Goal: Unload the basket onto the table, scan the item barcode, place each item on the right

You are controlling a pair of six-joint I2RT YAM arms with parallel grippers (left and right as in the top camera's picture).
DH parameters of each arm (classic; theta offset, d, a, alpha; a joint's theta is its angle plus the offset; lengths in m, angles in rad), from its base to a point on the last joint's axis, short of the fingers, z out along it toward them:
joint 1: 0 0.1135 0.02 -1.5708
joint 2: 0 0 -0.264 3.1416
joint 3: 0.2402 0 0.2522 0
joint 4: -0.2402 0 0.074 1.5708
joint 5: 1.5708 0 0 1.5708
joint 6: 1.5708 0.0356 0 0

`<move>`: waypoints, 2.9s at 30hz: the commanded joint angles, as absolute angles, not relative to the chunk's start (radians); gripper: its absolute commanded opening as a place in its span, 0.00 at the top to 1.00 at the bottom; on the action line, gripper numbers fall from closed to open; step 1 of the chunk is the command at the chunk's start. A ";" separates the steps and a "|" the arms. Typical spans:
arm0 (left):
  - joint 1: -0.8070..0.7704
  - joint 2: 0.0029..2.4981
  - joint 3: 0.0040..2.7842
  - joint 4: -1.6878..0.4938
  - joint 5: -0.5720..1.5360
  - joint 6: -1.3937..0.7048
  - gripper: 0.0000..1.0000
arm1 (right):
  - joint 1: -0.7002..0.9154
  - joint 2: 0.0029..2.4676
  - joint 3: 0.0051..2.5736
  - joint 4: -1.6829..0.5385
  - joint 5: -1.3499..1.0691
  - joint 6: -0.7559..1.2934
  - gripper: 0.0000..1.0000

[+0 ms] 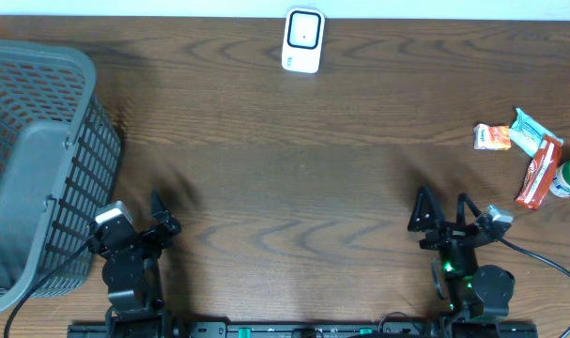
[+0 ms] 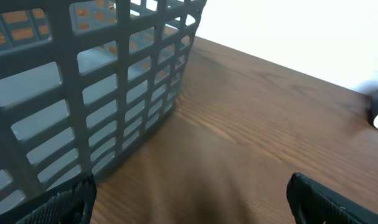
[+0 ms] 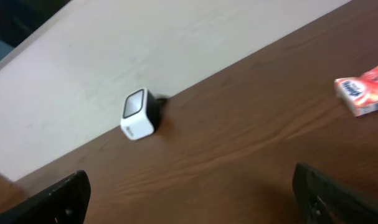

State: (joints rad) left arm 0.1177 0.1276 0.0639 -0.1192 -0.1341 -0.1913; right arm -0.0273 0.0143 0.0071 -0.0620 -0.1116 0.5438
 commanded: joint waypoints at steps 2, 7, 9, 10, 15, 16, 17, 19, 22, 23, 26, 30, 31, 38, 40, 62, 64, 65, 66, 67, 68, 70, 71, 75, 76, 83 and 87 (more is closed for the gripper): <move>0.121 0.128 0.035 -0.126 -0.147 -0.204 0.02 | -0.015 0.004 0.006 -0.065 -0.103 0.534 0.01; 0.122 0.122 0.031 -0.119 -0.147 -0.204 0.02 | -0.013 0.004 0.005 -0.064 -0.103 0.534 0.01; 0.123 0.120 0.013 -0.077 -0.147 -0.204 0.02 | -0.015 0.004 0.005 -0.064 -0.103 0.534 0.01; 0.123 0.120 0.003 -0.056 -0.147 -0.204 0.02 | -0.017 0.004 0.005 -0.064 -0.103 0.534 0.01; 0.097 0.118 0.004 -0.056 -0.147 -0.204 0.02 | -0.019 0.004 0.005 -0.064 -0.103 0.534 0.01; 0.086 0.117 0.004 -0.056 -0.147 -0.204 0.02 | -0.019 0.004 0.005 -0.064 -0.103 0.534 0.01; 0.070 0.110 0.004 -0.056 -0.147 -0.204 0.02 | -0.019 0.004 0.005 -0.064 -0.103 0.534 0.01; 0.038 0.083 0.004 -0.056 -0.147 -0.204 0.02 | -0.020 0.004 0.005 -0.064 -0.103 0.534 0.01; 0.015 0.023 0.004 -0.056 -0.147 -0.204 0.02 | -0.023 0.004 0.005 -0.064 -0.103 0.534 0.01; 0.015 0.005 0.004 -0.055 -0.147 -0.204 0.02 | -0.025 0.004 0.005 -0.064 -0.103 0.534 0.01; 0.015 0.002 0.004 -0.056 -0.147 -0.204 0.02 | -0.027 0.004 0.005 -0.064 -0.103 0.534 0.01; 0.015 0.002 0.004 -0.055 -0.147 -0.204 0.02 | -0.026 0.004 0.005 -0.064 -0.103 0.534 0.01; 0.015 0.002 0.004 -0.055 -0.147 -0.204 0.02 | -0.025 0.004 0.005 -0.064 -0.103 0.534 0.01; 0.012 0.001 0.004 -0.055 -0.147 -0.204 0.02 | -0.020 0.004 0.005 -0.064 -0.103 0.534 0.01; 0.004 0.001 0.004 -0.055 -0.147 -0.204 0.02 | -0.014 0.004 0.005 -0.064 -0.103 0.534 0.01; -0.076 0.001 0.004 -0.055 -0.147 -0.204 0.02 | -0.015 0.005 0.006 -0.069 -0.070 0.512 0.01; -0.076 0.001 0.004 -0.055 -0.147 -0.204 0.02 | -0.015 0.006 0.006 -0.069 -0.073 0.448 0.01; -0.076 0.001 0.004 -0.055 -0.147 -0.204 0.02 | -0.015 0.006 0.006 -0.069 -0.074 0.408 0.01; -0.076 0.001 0.004 -0.055 -0.147 -0.204 0.02 | -0.015 0.006 0.006 -0.069 -0.074 0.347 0.01; -0.076 0.001 0.004 -0.055 -0.147 -0.204 0.02 | -0.015 0.006 0.006 -0.069 -0.077 0.275 0.01; -0.076 0.001 0.004 -0.055 -0.147 -0.204 0.02 | -0.015 0.006 0.006 -0.068 -0.083 0.211 0.01; -0.076 0.001 0.004 -0.055 -0.147 -0.204 0.02 | -0.015 0.006 0.006 -0.068 -0.088 0.105 0.01; -0.076 0.001 0.004 -0.055 -0.147 -0.204 0.02 | -0.015 0.006 0.006 -0.068 -0.088 0.077 0.01; -0.076 0.001 0.004 -0.055 -0.147 -0.204 0.02 | -0.015 0.006 0.006 -0.068 -0.088 0.054 0.01; -0.076 0.001 0.004 -0.055 -0.147 -0.204 0.02 | -0.015 0.006 0.006 -0.068 -0.087 0.054 0.01; -0.076 0.001 0.004 -0.055 -0.147 -0.204 0.02 | -0.015 0.006 0.006 -0.068 -0.087 0.054 0.01; -0.076 0.001 0.004 -0.055 -0.147 -0.204 0.02 | -0.015 0.006 0.006 -0.068 -0.087 0.054 0.01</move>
State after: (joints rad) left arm -0.0731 0.0109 0.0357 -0.0425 -0.1345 -0.1913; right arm -0.0235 0.0143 0.0071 -0.0635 -0.0929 0.0746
